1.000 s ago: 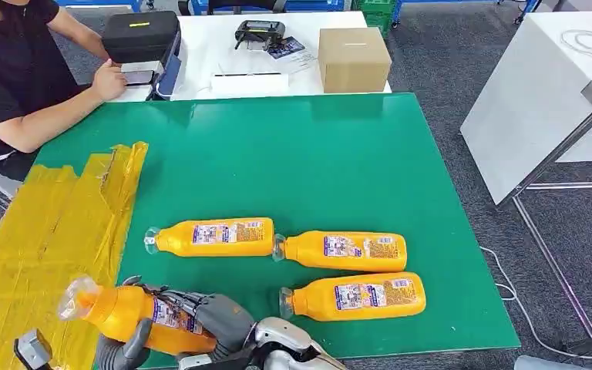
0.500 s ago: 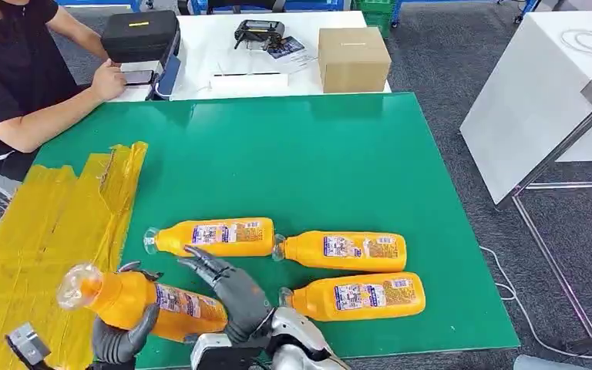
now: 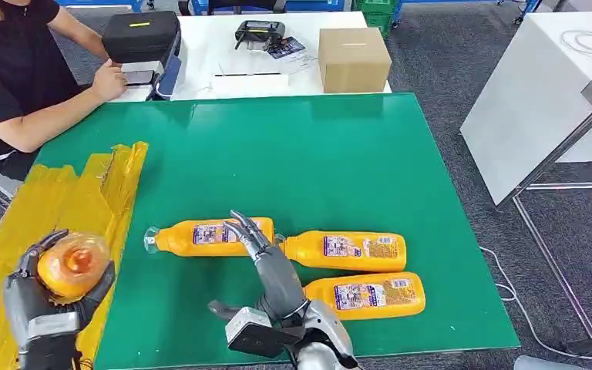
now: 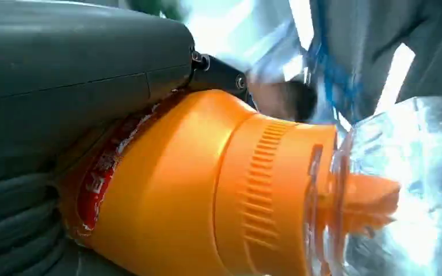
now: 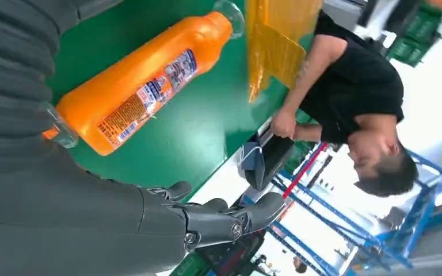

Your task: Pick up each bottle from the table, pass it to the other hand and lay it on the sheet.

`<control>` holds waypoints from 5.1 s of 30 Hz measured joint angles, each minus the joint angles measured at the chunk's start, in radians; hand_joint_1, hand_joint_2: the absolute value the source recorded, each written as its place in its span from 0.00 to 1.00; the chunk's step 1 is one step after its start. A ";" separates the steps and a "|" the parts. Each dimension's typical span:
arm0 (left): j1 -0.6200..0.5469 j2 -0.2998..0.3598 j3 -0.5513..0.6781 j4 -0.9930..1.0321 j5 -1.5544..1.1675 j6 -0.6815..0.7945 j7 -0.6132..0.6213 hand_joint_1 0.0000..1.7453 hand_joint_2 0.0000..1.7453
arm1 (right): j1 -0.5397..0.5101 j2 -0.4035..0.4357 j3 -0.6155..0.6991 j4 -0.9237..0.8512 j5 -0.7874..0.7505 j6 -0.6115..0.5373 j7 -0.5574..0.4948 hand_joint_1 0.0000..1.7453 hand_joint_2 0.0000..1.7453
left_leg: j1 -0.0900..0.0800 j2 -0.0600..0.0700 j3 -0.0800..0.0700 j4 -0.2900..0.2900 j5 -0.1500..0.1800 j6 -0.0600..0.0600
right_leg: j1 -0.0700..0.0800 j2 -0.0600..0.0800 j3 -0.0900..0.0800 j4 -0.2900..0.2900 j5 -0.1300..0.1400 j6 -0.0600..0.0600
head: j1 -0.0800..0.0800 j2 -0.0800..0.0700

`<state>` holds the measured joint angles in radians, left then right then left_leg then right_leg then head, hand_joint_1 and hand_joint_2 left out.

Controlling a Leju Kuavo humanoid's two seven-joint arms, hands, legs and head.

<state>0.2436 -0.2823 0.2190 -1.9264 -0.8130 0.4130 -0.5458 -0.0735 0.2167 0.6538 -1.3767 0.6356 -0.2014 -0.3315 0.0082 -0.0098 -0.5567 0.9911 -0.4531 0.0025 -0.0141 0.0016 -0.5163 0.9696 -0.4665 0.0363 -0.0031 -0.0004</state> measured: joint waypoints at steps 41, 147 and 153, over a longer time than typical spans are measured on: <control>-0.057 0.358 0.033 0.512 -0.310 -0.243 0.025 0.00 0.00 | -0.147 -0.008 0.032 0.121 -0.029 0.077 0.065 0.00 1.00 | 0.001 0.001 0.000 -0.001 0.000 0.000 | 0.001 0.000 0.001 0.001 0.001 -0.003 | 0.000 0.000; -0.229 0.314 -0.042 0.519 0.419 -0.572 -0.156 0.00 0.00 | -0.642 0.137 0.175 1.041 0.322 0.280 0.508 0.00 1.00 | 0.002 0.001 0.014 0.000 0.001 -0.002 | 0.002 0.001 0.002 0.001 0.001 -0.003 | 0.000 0.000; -0.231 0.307 -0.049 0.524 0.415 -0.572 -0.156 0.00 0.00 | -0.630 0.135 0.175 1.050 0.345 0.308 0.543 0.00 1.00 | 0.002 0.002 0.015 0.000 0.001 -0.002 | 0.002 0.001 0.003 0.001 0.001 -0.003 | -0.001 0.000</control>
<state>0.0123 0.0252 0.1701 -1.4023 -0.3979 -0.1595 -0.7015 -0.7040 0.3517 0.8289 -0.3265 0.9804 0.1065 0.2117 0.0105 -0.0081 -0.5419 0.9908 -0.4516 0.0001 -0.0121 0.0027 -0.5138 0.9703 -0.4651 0.0331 -0.0042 -0.0004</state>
